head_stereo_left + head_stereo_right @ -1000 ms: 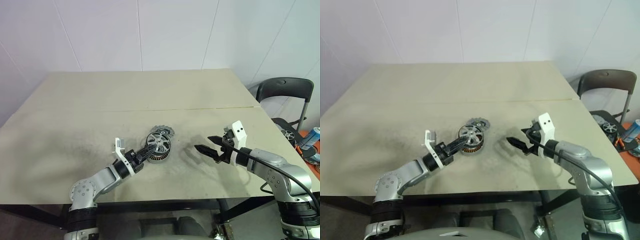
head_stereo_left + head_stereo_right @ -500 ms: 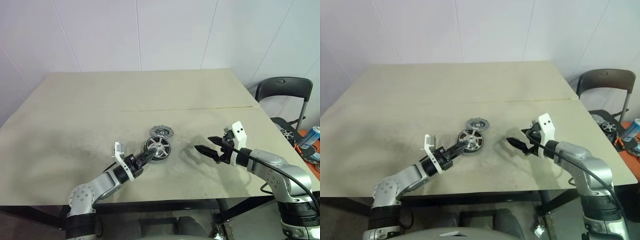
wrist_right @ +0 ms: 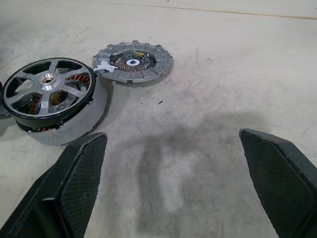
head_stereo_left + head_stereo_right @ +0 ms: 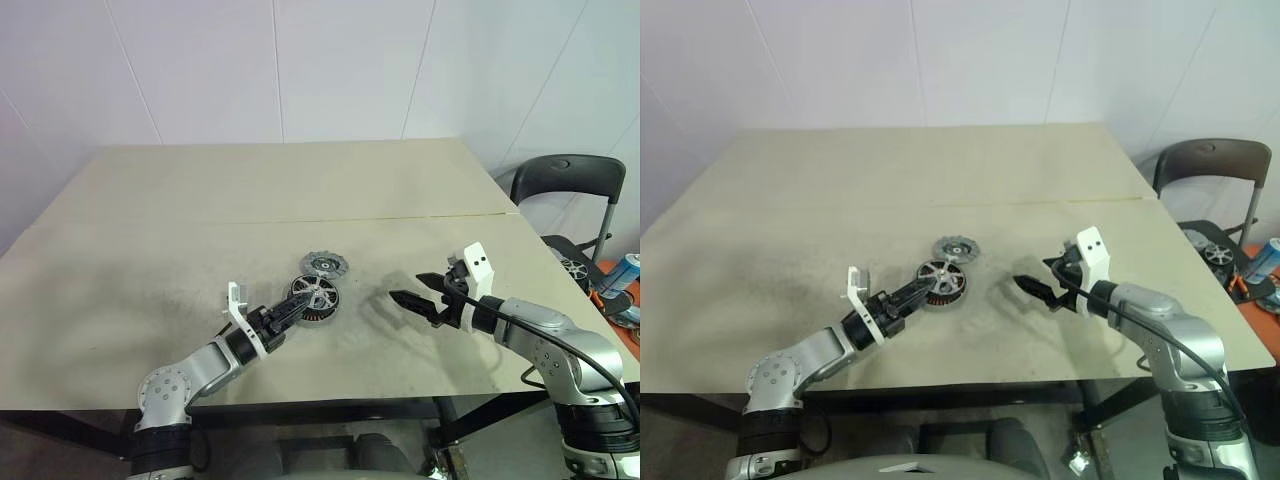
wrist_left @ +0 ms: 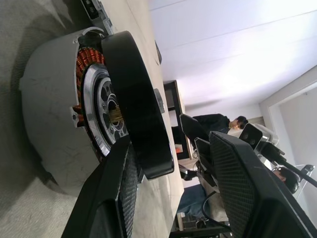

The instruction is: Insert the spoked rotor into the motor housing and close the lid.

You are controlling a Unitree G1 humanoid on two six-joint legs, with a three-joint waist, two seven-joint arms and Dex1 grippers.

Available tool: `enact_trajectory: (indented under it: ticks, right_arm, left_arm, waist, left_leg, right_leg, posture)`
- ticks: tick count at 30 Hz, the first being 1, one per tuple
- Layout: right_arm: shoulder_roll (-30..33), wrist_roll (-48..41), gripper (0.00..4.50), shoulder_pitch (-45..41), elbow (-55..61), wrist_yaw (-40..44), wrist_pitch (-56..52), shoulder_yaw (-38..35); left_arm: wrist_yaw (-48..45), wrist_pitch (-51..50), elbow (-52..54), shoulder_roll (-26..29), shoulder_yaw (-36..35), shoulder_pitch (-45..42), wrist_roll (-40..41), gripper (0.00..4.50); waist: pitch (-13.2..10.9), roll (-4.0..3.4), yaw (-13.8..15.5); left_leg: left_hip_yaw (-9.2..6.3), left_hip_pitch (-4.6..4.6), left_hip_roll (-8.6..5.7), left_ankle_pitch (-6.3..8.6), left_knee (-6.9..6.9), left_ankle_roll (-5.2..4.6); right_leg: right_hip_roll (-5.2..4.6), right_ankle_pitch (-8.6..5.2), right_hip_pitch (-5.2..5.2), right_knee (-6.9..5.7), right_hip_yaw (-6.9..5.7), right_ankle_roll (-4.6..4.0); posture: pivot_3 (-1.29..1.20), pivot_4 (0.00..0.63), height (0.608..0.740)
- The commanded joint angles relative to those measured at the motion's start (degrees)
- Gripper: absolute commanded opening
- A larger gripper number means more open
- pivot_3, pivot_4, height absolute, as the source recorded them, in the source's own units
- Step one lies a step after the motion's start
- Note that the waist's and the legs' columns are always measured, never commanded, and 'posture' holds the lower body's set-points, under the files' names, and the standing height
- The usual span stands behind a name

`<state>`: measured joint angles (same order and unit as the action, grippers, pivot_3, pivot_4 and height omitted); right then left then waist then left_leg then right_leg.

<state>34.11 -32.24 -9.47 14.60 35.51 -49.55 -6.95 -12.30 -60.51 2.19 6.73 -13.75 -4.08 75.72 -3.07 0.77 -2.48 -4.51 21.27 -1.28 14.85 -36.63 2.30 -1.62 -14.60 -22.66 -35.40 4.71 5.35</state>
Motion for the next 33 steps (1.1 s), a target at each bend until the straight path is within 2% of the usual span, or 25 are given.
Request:
enact_trajectory:
  ticks: [1, 6, 10, 16, 20, 22, 25, 27, 29, 32, 33]
  right_arm:
    - [0.46, 0.22, 4.47, -0.76, 1.72, 0.52, 1.46, -0.15]
    - [0.21, 0.46, 4.47, -1.22, 1.33, 0.83, 1.54, 0.31]
    - [-0.47, 1.14, 4.47, -2.44, -0.20, 0.88, 2.14, 1.31]
    - [-1.88, 0.67, 4.47, -5.40, -0.32, 1.65, 2.37, 3.14]
    - [-3.31, -2.01, 4.47, -9.48, 1.04, 4.73, 1.39, 5.27]
    - [-4.20, -0.62, 4.47, -11.44, -0.36, 5.91, 2.75, 8.11]
    - [-4.78, 0.84, 3.87, -13.72, -1.88, 8.95, 5.77, 11.11]
    - [-5.33, 0.65, 3.18, -15.49, -2.73, 10.18, 6.14, 12.07]
    - [-6.10, 2.15, 2.51, -18.01, -4.98, 10.63, 6.99, 13.84]
    - [-7.32, 5.12, 2.51, -21.56, -8.92, 12.73, 10.38, 16.89]
    - [-8.47, 5.66, 2.33, -23.10, -10.65, 12.96, 11.57, 17.23]
  left_arm:
    - [0.21, -2.45, 4.35, 3.14, -1.80, 1.71, 4.03, 2.42]
    - [-0.45, -5.64, 8.58, 12.79, -5.89, 4.04, 11.97, 2.42]
    - [-1.61, -5.62, 6.02, 20.64, -9.91, 3.58, 13.59, 2.42]
    - [-3.06, -2.61, 3.45, 24.67, -12.18, -0.29, 12.06, 2.42]
    - [-9.68, 2.66, 9.58, 28.01, -9.35, -0.96, 1.73, 2.42]
    - [-16.10, 11.13, 15.55, 28.86, -6.87, 0.56, -7.66, 2.42]
    - [-24.93, 16.52, 19.78, 32.05, -4.95, 2.60, -14.39, 2.47]
    - [-29.82, 22.15, 19.68, 34.55, -2.97, 3.71, -21.66, 2.47]
    - [-31.46, 24.53, 17.41, 35.19, -3.36, 2.48, -24.05, 2.47]
    - [-31.56, 25.83, 13.54, 34.78, -4.51, -1.02, -25.41, 2.47]
    - [-31.29, 25.86, 12.54, 34.49, -4.58, -2.08, -25.77, 2.47]
  waist:
    - [-0.01, 0.01, -0.07]
    - [-0.03, 0.02, 0.12]
    - [-0.04, 0.00, 0.27]
    - [-0.05, 0.00, 0.38]
    - [-0.06, -0.01, 0.09]
    - [-0.06, -0.01, 0.00]
    - [-0.06, -0.01, 0.07]
    - [-0.09, -0.06, 0.11]
    - [-0.10, -0.08, 0.08]
    - [-0.10, -0.05, 0.07]
    - [-0.09, -0.05, 0.00]
  left_leg:
    - [0.00, 0.03, 0.01, 0.00, 0.03, 0.00]
    - [-0.01, 0.09, 0.04, -0.01, 0.33, 0.00]
    - [0.00, 0.11, 0.05, -0.01, 0.37, 0.00]
    - [0.04, 0.12, 0.02, -0.01, 0.35, 0.00]
    - [0.06, 0.12, 0.03, -0.01, 0.42, 0.01]
    - [0.08, 0.12, 0.03, -0.01, 0.49, 0.01]
    - [0.15, 0.15, 0.03, -0.02, 0.59, 0.02]
    - [0.15, 0.16, 0.03, -0.02, 0.59, 0.02]
    - [0.16, 0.16, 0.03, -0.02, 0.56, 0.01]
    - [0.15, 0.14, 0.05, -0.03, 0.42, 0.01]
    - [0.13, 0.13, 0.06, -0.03, 0.39, 0.00]
  right_leg:
    - [0.00, 0.00, -0.04, 0.01, 0.00, 0.00]
    - [0.02, 0.01, -0.27, 0.00, 0.01, -0.02]
    - [-0.01, 0.01, -0.30, 0.05, 0.01, -0.03]
    - [-0.06, 0.01, -0.28, 0.10, 0.03, -0.04]
    - [-0.03, 0.08, -0.33, 0.08, 0.02, -0.15]
    - [-0.04, 0.15, -0.35, 0.09, 0.03, -0.26]
    - [-0.04, 0.16, -0.40, 0.15, 0.06, -0.29]
    - [-0.04, 0.16, -0.42, 0.15, 0.06, -0.29]
    - [-0.04, 0.15, -0.42, 0.14, 0.06, -0.28]
    - [-0.02, 0.16, -0.36, 0.11, 0.04, -0.27]
    - [0.00, 0.13, -0.34, 0.10, 0.03, -0.22]
  posture:
    - [0.00, 0.000, 0.740]
    - [0.00, 0.000, 0.740]
    - [0.00, 0.000, 0.740]
    - [0.00, 0.000, 0.740]
    - [0.00, 0.000, 0.740]
    - [0.00, 0.000, 0.740]
    - [0.00, 0.000, 0.740]
    - [0.00, 0.000, 0.740]
    - [0.00, 0.000, 0.740]
    - [0.00, 0.000, 0.740]
    - [0.00, 0.000, 0.740]
